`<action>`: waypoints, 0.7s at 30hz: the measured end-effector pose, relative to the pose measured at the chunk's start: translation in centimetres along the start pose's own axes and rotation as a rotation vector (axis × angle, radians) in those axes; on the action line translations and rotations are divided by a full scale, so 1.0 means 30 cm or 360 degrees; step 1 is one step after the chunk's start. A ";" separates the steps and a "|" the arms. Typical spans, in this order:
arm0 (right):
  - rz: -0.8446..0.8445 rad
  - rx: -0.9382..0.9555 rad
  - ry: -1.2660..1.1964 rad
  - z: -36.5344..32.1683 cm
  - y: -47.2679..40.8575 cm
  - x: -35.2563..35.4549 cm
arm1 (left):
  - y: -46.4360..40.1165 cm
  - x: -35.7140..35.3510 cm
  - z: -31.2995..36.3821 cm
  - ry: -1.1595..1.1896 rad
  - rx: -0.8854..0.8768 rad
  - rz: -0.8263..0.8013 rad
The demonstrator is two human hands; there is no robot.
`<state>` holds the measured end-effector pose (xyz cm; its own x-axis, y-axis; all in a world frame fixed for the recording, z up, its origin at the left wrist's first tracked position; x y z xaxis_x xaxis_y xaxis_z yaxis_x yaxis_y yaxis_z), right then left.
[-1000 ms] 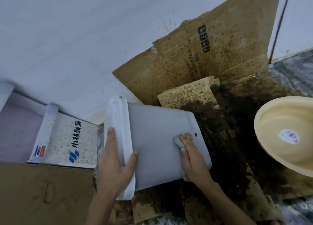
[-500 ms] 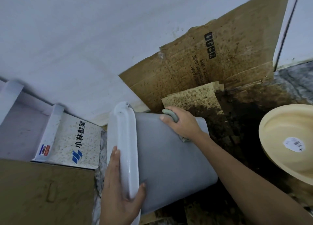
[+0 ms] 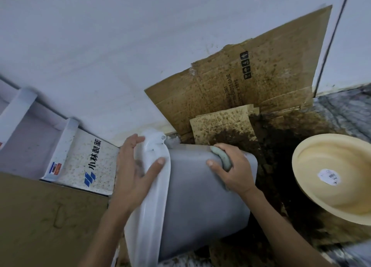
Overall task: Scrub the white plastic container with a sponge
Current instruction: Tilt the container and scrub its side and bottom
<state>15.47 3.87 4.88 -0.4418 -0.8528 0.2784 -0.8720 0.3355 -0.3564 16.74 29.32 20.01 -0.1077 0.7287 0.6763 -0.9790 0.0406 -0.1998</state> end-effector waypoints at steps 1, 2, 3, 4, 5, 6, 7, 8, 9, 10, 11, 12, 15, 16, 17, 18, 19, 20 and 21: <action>0.0008 -0.0017 0.0007 0.000 0.005 0.002 | -0.040 -0.003 0.009 0.0024 0.0071 -0.0077; 0.0010 -0.0027 0.0013 0.000 0.010 0.000 | -0.082 -0.011 0.015 0.0027 0.0146 -0.0177; 0.0012 -0.0029 0.0020 0.000 0.013 -0.003 | -0.123 -0.022 0.020 -0.0015 0.0199 -0.0274; 0.0018 -0.0026 0.0031 -0.005 0.014 -0.005 | -0.161 -0.030 0.027 -0.0096 0.0220 -0.0350; 0.0026 -0.0028 0.0046 -0.008 0.014 -0.007 | -0.193 -0.036 0.030 -0.0180 0.0237 -0.0407; 0.0037 -0.0037 0.0058 -0.011 0.014 -0.009 | -0.219 -0.042 0.031 -0.0233 0.0260 -0.0442; 0.0050 -0.0050 0.0069 -0.012 0.013 -0.011 | -0.237 -0.047 0.029 -0.0245 0.0282 -0.0458; 0.0065 -0.0068 0.0079 -0.012 0.012 -0.011 | -0.248 -0.049 0.027 -0.0219 0.0297 -0.0455; 0.0075 -0.0091 0.0086 -0.012 0.012 -0.010 | -0.253 -0.049 0.025 -0.0166 0.0307 -0.0439; 0.0076 -0.0106 0.0088 -0.014 0.012 -0.007 | -0.253 -0.046 0.022 -0.0104 0.0317 -0.0409; 0.0075 -0.0108 0.0085 -0.016 0.015 -0.004 | -0.251 -0.040 0.019 -0.0053 0.0326 -0.0366; 0.0081 -0.0100 0.0081 -0.022 0.021 0.000 | -0.247 -0.033 0.018 -0.0020 0.0330 -0.0323; 0.0157 -0.0074 0.0080 -0.045 0.042 0.022 | -0.224 -0.015 0.029 -0.0014 0.0306 -0.0227; 0.0189 -0.0089 0.0077 -0.053 0.050 0.028 | -0.217 -0.011 0.038 -0.0031 0.0287 -0.0211; 0.0216 -0.0107 0.0078 -0.059 0.059 0.035 | -0.207 -0.009 0.048 -0.0051 0.0265 -0.0199; 0.0239 -0.0120 0.0081 -0.066 0.068 0.042 | -0.197 -0.008 0.061 -0.0066 0.0242 -0.0186; 0.0259 -0.0128 0.0079 -0.072 0.074 0.051 | -0.187 -0.008 0.078 -0.0069 0.0211 -0.0173; 0.0275 -0.0133 0.0071 -0.080 0.077 0.061 | -0.179 -0.008 0.096 -0.0067 0.0169 -0.0160; 0.0293 -0.0135 0.0059 -0.088 0.075 0.072 | -0.171 -0.008 0.116 -0.0067 0.0119 -0.0147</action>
<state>12.00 3.84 7.02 -0.6015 -0.7592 0.2487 -0.7898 0.5182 -0.3283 21.20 26.56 23.34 -0.0221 0.6947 0.7190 -0.9951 0.0539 -0.0826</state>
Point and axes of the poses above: each hand's wrist, its own y-axis away from the middle knuckle, its own x-axis out of the back of the hand, z = x × y, the point moved 5 cm from there along -y, towards the middle knuckle, and after that the axes turned 6 degrees about z, right-handed, at the moved point
